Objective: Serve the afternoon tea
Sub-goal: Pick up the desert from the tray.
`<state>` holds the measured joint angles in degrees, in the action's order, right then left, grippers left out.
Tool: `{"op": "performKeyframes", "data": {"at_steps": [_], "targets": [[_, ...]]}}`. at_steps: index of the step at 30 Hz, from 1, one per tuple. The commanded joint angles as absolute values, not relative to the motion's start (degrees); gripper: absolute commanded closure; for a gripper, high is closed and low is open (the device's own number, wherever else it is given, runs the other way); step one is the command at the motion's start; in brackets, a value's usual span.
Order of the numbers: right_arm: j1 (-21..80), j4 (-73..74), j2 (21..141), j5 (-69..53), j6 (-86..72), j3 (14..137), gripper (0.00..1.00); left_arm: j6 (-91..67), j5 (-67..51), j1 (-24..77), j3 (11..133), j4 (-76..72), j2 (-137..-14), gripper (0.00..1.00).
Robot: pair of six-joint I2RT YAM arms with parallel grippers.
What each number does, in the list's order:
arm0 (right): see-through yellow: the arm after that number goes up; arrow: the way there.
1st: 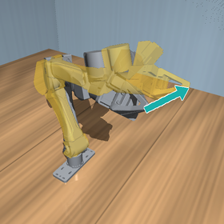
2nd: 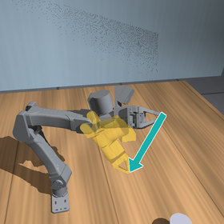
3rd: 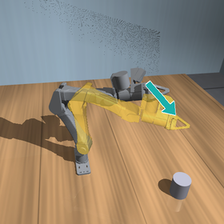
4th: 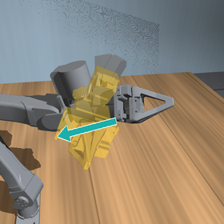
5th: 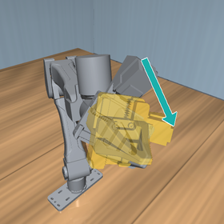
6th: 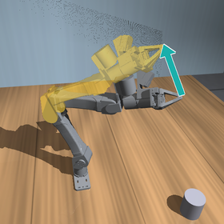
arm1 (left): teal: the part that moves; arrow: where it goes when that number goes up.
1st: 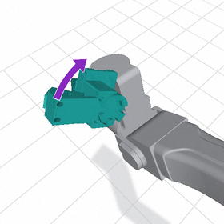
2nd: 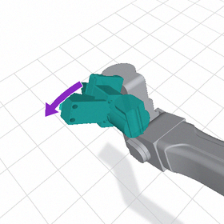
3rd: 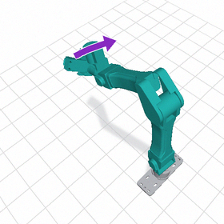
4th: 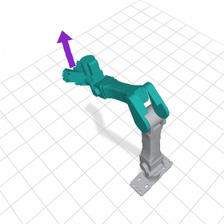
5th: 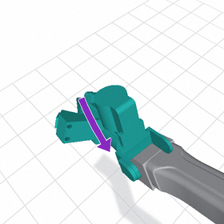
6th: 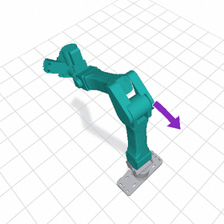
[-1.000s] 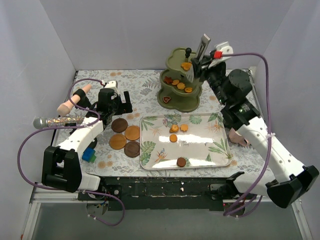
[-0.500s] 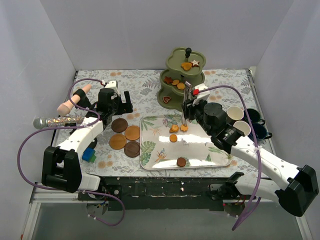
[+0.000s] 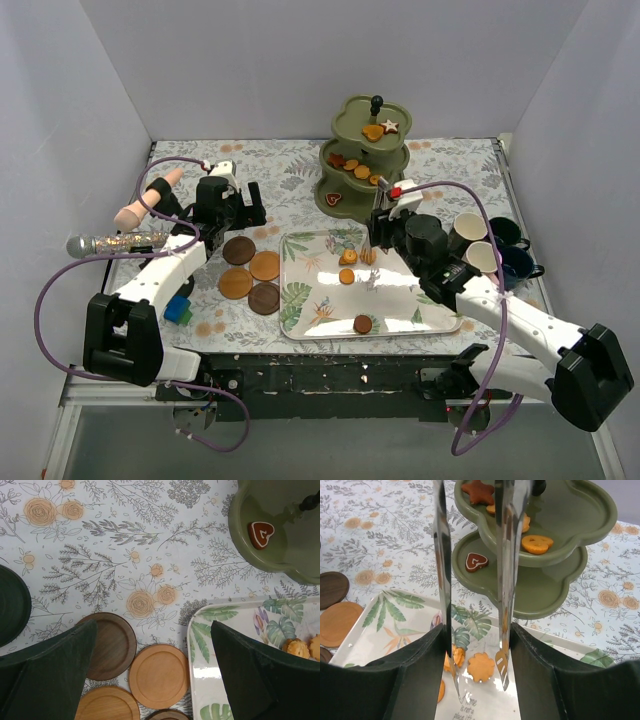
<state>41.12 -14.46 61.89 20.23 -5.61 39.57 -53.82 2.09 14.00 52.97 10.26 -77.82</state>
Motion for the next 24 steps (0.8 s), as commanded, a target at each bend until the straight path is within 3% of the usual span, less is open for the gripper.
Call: {"op": "performKeyframes", "data": {"at_steps": [1,24], "targets": [[40.96,-20.65,63.19,20.13,-4.22,38.94,0.40,-53.88,1.67,13.97,53.35,9.76,-74.88,0.02],[40.52,-24.08,69.96,19.95,-2.29,38.15,0.38,-53.61,2.02,13.89,53.35,9.76,-75.32,0.02]]}}
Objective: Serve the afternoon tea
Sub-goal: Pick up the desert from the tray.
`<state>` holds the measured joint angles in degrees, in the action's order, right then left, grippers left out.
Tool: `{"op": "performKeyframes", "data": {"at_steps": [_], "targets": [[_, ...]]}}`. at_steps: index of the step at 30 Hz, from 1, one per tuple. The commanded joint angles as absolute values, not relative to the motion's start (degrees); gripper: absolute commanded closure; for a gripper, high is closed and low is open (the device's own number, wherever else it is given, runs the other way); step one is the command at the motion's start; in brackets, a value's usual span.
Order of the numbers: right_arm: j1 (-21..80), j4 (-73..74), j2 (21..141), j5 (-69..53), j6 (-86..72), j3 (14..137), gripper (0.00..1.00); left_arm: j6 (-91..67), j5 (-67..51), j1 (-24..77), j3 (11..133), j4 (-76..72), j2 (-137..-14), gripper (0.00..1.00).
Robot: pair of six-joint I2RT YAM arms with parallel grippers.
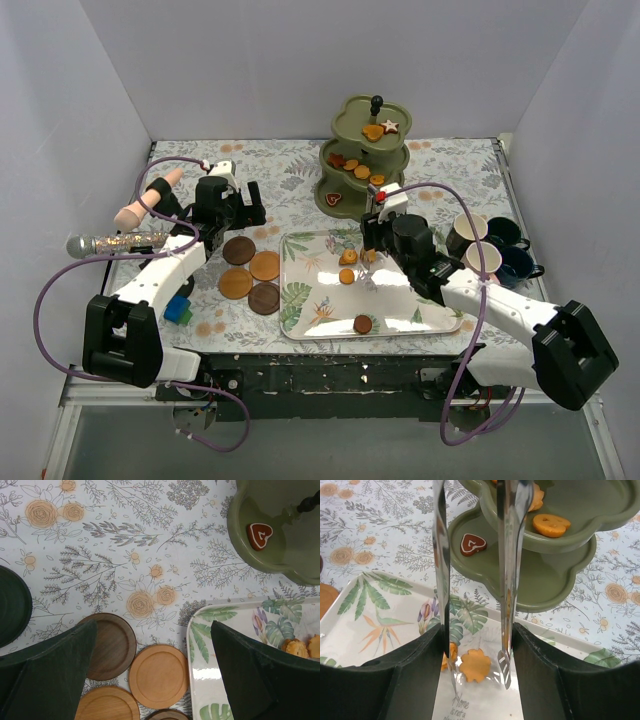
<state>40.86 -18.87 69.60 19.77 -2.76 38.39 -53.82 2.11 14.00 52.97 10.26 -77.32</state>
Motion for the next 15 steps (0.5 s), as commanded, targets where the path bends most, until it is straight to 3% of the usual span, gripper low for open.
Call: {"op": "performKeyframes", "data": {"at_steps": [1,11,15], "targets": [[40.52,-24.34,70.13,19.95,-2.37,38.14,0.39,-53.61,2.02,13.89,53.35,9.76,-75.32,0.02],[40.61,-26.28,70.93,20.21,-2.29,36.48,0.42,-53.61,2.02,13.89,53.35,9.76,-75.32,0.02],[40.61,-26.54,70.84,20.92,-2.02,36.04,0.48,-53.61,2.02,13.89,53.35,9.76,-75.32,0.02]]}}
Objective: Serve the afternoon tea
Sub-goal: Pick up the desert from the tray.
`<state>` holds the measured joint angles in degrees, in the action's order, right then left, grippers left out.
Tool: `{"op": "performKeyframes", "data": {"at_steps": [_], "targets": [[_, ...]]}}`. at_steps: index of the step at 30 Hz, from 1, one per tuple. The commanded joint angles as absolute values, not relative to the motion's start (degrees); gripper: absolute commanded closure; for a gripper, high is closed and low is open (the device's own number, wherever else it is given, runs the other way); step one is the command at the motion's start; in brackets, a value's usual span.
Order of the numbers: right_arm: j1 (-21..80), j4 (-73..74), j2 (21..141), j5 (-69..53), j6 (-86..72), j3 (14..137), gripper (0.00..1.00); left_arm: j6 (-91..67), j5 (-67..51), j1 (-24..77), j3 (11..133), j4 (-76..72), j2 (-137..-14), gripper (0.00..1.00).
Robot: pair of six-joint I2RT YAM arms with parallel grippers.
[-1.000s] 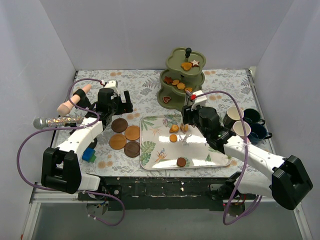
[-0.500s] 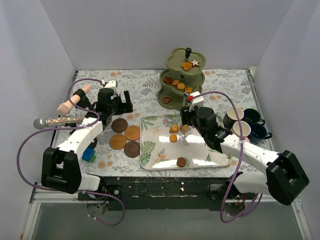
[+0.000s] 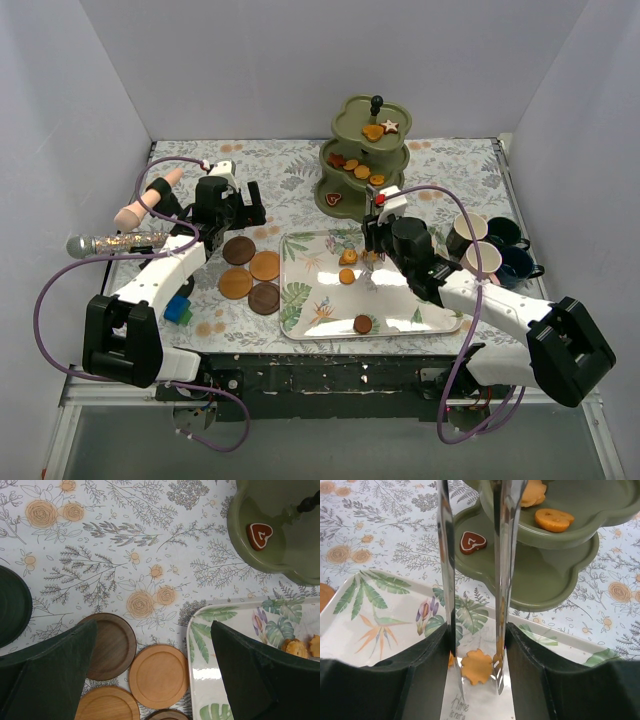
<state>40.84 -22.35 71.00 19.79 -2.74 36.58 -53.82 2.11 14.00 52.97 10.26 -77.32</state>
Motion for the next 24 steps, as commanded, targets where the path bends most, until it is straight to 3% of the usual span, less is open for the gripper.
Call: {"op": "performKeyframes", "data": {"at_steps": [1,15,24], "targets": [[40.61,-26.63,70.84,21.18,-2.02,35.95,0.49,-53.61,2.02,13.89,53.35,9.76,-75.32,0.02],[38.68,-30.58,64.43,25.05,-2.46,33.31,0.61,-53.53,2.11,13.89,53.35,9.76,-75.24,0.02],[32.18,-42.97,61.87,24.87,-4.30,29.53,0.64,-53.53,2.20,13.89,53.35,9.76,-75.41,0.02]]}}
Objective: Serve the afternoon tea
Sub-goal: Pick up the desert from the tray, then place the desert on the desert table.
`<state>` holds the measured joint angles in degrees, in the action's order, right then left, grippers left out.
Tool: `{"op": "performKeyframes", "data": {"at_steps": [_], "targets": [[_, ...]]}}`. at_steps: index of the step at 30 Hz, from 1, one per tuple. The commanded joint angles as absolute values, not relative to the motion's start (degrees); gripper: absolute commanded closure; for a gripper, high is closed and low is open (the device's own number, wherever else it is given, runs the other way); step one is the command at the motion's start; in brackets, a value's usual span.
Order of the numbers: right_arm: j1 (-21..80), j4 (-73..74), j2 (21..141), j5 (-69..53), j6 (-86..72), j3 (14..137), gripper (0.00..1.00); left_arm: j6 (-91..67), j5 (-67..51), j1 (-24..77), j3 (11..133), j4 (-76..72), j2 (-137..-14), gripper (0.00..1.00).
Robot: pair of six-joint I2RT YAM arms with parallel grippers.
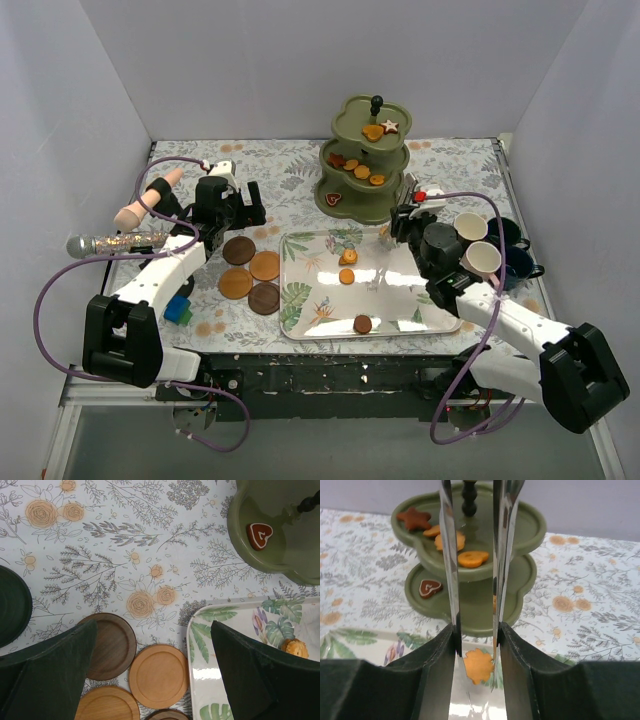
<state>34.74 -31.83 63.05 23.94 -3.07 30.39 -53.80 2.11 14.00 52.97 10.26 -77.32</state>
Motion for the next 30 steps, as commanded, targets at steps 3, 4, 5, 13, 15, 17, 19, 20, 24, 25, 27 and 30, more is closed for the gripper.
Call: {"op": "performKeyframes", "data": {"at_steps": [3,4,5,13,15,17,19,20,24,25,27,30], "targets": [[29.98,-47.53,62.84,24.00,-4.48,28.83,0.65,-53.53,2.20,13.89,53.26,9.76,-75.76,0.02],[29.36,-48.85,63.19,23.65,-4.57,28.57,0.65,-53.53,2.28,13.89,53.35,9.76,-75.85,0.02],[28.66,-50.09,63.63,23.38,-4.66,28.56,0.65,-53.53,2.37,13.89,53.26,9.76,-76.11,0.02],[24.70,-59.14,68.72,20.57,-5.54,28.56,0.66,-53.35,2.46,13.89,53.35,9.76,-77.34,0.02],[24.00,-60.64,70.30,19.95,-5.80,29.00,0.66,-53.35,2.64,13.89,53.44,9.84,-77.69,0.02],[23.47,-62.65,71.80,19.25,-5.89,29.00,0.66,-53.26,2.64,13.89,53.52,9.84,-78.05,0.02],[22.94,-64.42,73.20,18.29,-6.24,29.27,0.66,-53.26,2.64,13.89,53.61,9.93,-78.48,0.02],[22.77,-64.95,74.00,17.76,-6.50,29.62,0.66,-53.17,2.81,13.89,53.70,9.93,-78.83,0.02],[22.50,-67.23,77.07,16.35,-7.21,30.50,0.67,-53.00,3.08,13.89,53.88,10.11,-79.63,0.02],[22.50,-68.11,77.95,16.09,-7.29,30.67,0.67,-52.91,3.16,13.89,53.96,10.11,-79.98,0.02],[22.50,-68.99,79.88,15.56,-7.47,31.37,0.67,-52.91,3.08,13.97,54.05,10.28,-80.42,0.02],[22.50,-71.01,82.43,14.68,-7.82,32.08,0.68,-52.82,3.16,13.89,54.23,10.28,-80.59,0.02]]}}
